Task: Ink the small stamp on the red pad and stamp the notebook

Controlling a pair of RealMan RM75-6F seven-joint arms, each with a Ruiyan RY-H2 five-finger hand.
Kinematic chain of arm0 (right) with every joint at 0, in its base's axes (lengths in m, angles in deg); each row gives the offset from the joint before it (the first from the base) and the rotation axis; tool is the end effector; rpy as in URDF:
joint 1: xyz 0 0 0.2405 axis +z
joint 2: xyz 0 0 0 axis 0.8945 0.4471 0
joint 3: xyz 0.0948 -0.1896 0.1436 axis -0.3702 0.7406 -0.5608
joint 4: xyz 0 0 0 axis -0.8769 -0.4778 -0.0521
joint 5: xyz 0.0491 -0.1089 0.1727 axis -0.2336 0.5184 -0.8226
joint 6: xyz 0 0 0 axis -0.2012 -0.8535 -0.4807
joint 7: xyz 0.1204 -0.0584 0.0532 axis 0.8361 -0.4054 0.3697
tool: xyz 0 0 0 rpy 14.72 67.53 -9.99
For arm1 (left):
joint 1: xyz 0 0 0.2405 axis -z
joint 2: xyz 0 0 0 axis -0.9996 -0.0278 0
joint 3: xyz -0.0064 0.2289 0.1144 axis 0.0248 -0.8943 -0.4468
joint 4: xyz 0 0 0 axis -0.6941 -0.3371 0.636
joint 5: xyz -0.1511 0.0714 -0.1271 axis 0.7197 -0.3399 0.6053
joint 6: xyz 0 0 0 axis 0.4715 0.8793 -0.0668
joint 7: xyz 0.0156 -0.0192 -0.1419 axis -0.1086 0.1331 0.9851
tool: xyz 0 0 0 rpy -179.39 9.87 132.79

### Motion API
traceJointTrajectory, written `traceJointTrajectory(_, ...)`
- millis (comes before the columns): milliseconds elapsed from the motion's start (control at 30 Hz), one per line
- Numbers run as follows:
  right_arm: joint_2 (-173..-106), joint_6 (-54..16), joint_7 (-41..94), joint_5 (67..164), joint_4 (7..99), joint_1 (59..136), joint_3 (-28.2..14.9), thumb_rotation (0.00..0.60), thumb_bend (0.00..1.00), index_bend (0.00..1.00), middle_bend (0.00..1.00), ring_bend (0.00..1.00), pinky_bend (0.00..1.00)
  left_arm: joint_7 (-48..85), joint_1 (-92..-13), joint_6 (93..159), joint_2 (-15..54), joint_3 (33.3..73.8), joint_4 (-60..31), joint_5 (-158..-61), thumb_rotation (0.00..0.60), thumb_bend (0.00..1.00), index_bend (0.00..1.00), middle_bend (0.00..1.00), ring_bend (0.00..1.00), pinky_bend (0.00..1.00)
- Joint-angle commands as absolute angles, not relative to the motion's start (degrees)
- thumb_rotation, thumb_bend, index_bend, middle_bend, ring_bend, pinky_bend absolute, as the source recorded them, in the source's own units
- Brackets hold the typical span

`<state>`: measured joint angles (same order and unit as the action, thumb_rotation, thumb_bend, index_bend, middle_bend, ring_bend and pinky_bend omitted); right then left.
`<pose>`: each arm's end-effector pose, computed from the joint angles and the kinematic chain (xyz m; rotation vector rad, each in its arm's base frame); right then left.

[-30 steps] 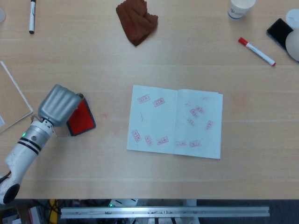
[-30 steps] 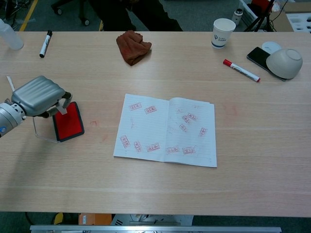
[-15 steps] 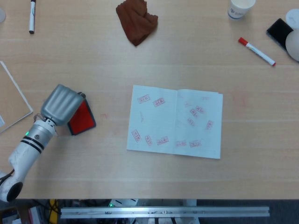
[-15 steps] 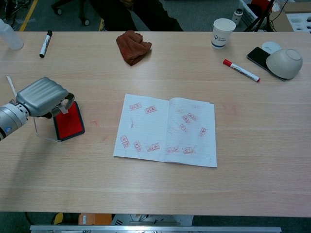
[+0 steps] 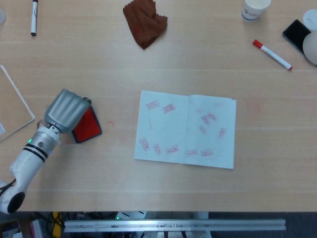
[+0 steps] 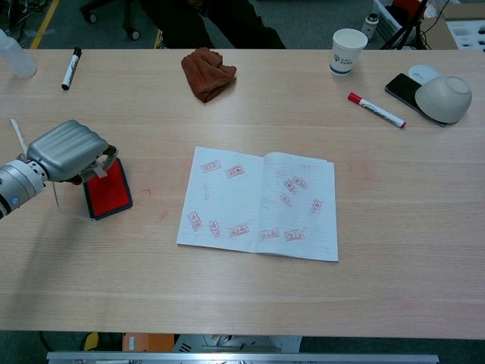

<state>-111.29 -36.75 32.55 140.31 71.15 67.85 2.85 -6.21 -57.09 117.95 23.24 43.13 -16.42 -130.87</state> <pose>-0.3251 -0.1708 0.1946 1.4494 -0.9525 0.8325 -0.2698 0.2910 -0.0108 -2.0759 -0.5147 -0.4979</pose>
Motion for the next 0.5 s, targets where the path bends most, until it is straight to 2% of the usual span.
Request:
traceJointTrajectory(33, -111.33, -36.82, 32.65, 140.42, 71.06, 67.84, 2.86, 0.6, 0.29, 0.35, 0.33, 0.23, 0.35, -6.38, -56.99, 118.33, 22.36, 43.38, -15.21, -130.98, 0.6, 0.34, 0.57, 0.98, 1.0, 1.0)
traceJointTrajectory(500, -111.99, -36.78, 34.11, 140.68, 69.64, 67.86, 2.92, 0.6, 0.29, 0.35, 0.33, 0.23, 0.35, -10.08, -55.71, 120.48, 17.22, 44.51, -1.14, -132.91, 0.6, 0.34, 0.57, 0.98, 1.0, 1.0)
